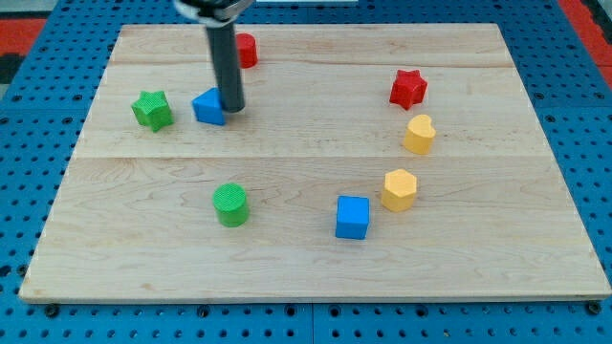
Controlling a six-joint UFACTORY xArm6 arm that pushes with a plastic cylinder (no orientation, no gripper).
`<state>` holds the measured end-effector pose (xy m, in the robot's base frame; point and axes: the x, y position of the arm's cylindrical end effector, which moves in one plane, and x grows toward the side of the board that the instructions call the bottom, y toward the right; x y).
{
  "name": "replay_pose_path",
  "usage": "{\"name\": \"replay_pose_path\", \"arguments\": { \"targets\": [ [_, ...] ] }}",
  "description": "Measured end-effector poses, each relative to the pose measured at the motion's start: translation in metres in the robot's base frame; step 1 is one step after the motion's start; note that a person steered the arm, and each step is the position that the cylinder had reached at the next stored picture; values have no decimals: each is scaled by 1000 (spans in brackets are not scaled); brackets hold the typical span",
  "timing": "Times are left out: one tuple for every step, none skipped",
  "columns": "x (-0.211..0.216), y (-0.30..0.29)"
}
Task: Place the triangle above the green circle
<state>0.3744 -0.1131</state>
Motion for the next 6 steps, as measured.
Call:
{"name": "replay_pose_path", "arguments": {
  "targets": [
    [-55, 0],
    [-52, -55],
    [15, -42],
    [32, -17],
    [0, 4],
    [-6, 42]
  ]
}}
